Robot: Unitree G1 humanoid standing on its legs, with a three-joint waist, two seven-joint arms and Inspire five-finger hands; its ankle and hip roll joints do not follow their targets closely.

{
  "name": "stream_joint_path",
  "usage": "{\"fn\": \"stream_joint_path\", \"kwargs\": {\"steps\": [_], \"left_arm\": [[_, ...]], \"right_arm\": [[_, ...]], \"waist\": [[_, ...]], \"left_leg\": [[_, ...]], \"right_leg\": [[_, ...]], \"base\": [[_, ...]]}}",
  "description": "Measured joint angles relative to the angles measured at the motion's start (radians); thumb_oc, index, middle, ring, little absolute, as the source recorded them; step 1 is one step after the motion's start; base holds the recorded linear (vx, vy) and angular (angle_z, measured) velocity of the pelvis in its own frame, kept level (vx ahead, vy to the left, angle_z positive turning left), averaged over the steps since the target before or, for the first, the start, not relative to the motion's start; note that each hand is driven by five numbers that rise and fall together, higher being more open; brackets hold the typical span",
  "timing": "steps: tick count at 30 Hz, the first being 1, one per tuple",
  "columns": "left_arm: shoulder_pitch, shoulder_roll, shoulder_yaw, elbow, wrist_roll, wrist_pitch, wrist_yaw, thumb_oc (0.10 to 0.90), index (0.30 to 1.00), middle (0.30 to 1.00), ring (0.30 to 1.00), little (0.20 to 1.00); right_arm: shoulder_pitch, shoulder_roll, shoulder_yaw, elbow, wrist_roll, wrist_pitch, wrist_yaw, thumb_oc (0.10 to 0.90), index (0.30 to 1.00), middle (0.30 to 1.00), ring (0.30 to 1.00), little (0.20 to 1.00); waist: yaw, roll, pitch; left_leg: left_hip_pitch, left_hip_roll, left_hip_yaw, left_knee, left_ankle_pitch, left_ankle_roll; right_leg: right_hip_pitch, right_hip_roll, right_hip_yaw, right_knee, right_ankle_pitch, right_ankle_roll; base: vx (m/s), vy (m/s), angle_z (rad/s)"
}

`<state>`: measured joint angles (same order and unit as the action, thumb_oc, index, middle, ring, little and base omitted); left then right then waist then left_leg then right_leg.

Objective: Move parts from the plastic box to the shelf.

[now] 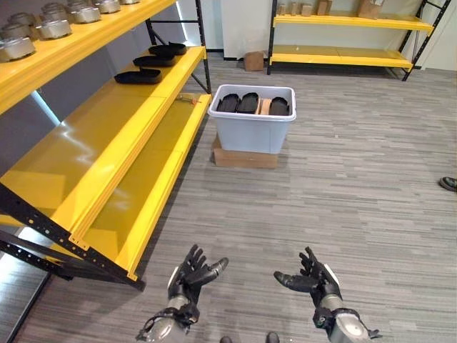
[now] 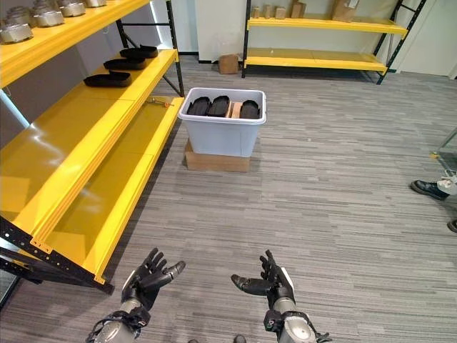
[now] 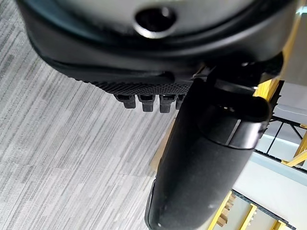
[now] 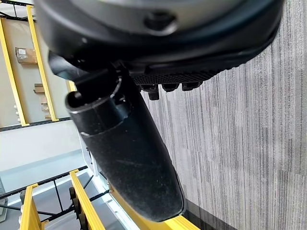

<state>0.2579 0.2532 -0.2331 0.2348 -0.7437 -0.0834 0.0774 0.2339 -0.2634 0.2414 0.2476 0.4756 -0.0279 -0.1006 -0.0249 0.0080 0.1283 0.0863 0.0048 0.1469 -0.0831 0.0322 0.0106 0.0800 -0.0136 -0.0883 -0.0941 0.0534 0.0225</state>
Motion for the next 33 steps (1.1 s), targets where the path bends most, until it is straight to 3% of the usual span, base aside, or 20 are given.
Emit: {"fn": "stream_joint_path", "kwargs": {"steps": [33], "left_arm": [[-0.014, 0.000, -0.001, 0.000, 0.002, 0.000, -0.001, 0.900, 1.000, 1.000, 1.000, 1.000]], "right_arm": [[-0.003, -0.005, 0.001, 0.000, 0.000, -0.001, 0.006, 0.900, 1.000, 1.000, 1.000, 1.000]], "waist": [[-0.001, 0.000, 0.010]], "left_leg": [[-0.006, -0.007, -0.019, 0.022, 0.010, 0.013]], "right_leg": [[0.010, -0.008, -0.023, 0.008, 0.007, -0.003]], "base": [[-0.01, 0.007, 0.01]]}}
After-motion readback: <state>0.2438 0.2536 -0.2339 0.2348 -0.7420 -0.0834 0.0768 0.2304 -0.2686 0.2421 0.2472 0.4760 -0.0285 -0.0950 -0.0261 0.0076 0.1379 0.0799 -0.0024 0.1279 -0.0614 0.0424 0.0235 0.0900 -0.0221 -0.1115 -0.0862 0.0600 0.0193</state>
